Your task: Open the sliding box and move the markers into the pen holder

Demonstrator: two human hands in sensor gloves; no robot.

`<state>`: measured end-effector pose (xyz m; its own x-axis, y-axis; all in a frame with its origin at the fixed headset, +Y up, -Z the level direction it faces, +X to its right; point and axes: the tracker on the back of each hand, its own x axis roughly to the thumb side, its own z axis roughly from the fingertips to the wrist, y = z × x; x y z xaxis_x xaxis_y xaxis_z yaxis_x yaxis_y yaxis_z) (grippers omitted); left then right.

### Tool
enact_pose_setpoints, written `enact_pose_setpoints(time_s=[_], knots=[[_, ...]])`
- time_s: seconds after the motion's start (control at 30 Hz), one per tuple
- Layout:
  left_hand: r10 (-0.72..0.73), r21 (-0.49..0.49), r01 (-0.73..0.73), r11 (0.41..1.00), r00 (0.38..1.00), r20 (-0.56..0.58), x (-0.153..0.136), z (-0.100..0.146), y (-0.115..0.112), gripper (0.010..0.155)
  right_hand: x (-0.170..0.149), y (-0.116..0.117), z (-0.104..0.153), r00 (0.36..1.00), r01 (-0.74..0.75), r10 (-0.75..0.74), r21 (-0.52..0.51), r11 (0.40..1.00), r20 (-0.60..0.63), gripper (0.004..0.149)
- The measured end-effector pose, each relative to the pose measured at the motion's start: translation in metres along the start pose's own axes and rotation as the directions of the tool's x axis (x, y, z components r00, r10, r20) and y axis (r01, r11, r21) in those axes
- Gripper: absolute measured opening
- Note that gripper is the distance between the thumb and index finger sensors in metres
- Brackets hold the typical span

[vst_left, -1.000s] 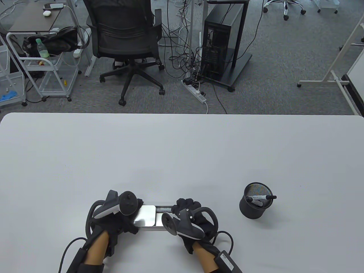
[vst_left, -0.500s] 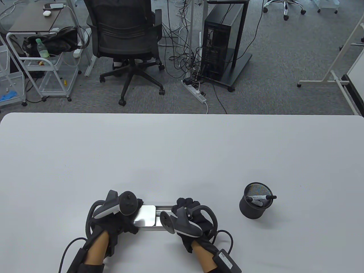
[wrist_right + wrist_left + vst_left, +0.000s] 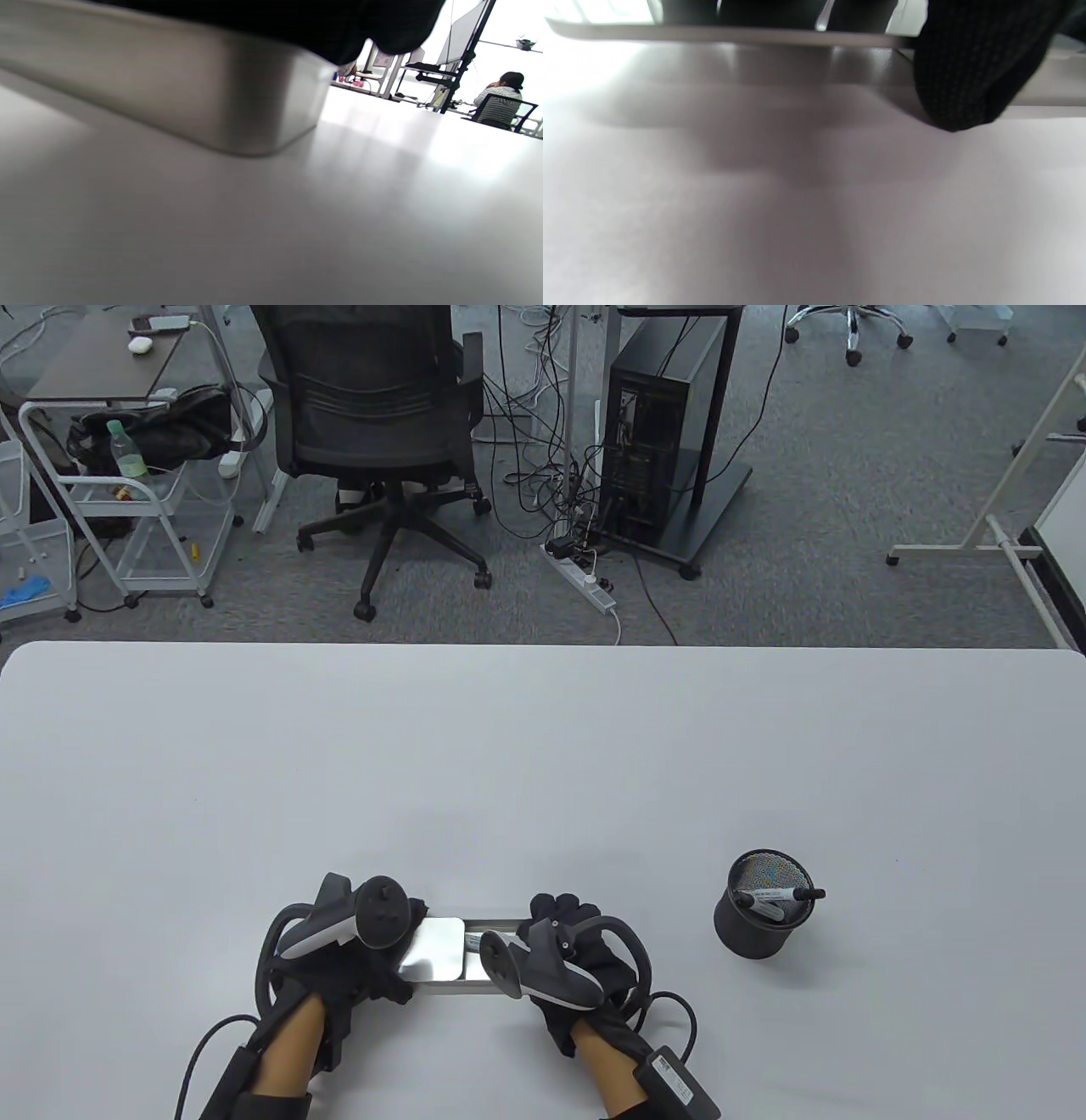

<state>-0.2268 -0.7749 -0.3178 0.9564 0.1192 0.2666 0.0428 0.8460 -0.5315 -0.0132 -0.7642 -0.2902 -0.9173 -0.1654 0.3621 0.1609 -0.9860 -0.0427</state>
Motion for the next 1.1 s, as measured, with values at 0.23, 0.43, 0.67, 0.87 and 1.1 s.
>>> enact_pose_setpoints(time_s=[0.23,0.43,0.67,0.87,1.1], knots=[[0.000,0.000,0.000,1.000,1.000,0.000,0.000,0.000,0.000,0.081,0.001,0.001,0.000,1.000,-0.013,0.013,-0.008,1.000,0.005,0.018],[0.000,0.000,0.000,1.000,1.000,0.000,0.000,0.000,0.000,0.081,0.001,0.002,0.001,1.000,-0.015,0.015,-0.016,1.000,0.008,0.019],[0.001,0.001,-0.001,1.000,1.000,0.000,0.000,0.000,0.000,0.081,0.000,0.001,0.003,1.000,-0.014,0.014,0.000,1.000,0.025,0.019],[0.002,0.001,-0.002,1.000,1.000,0.001,0.000,0.000,0.000,0.081,-0.005,0.001,0.006,0.999,0.029,-0.029,-0.015,0.999,0.031,0.017],[0.001,0.000,-0.001,1.000,1.000,0.002,0.000,0.000,0.000,0.081,-0.010,0.001,0.011,0.997,0.074,-0.072,-0.039,0.997,0.038,0.022]])
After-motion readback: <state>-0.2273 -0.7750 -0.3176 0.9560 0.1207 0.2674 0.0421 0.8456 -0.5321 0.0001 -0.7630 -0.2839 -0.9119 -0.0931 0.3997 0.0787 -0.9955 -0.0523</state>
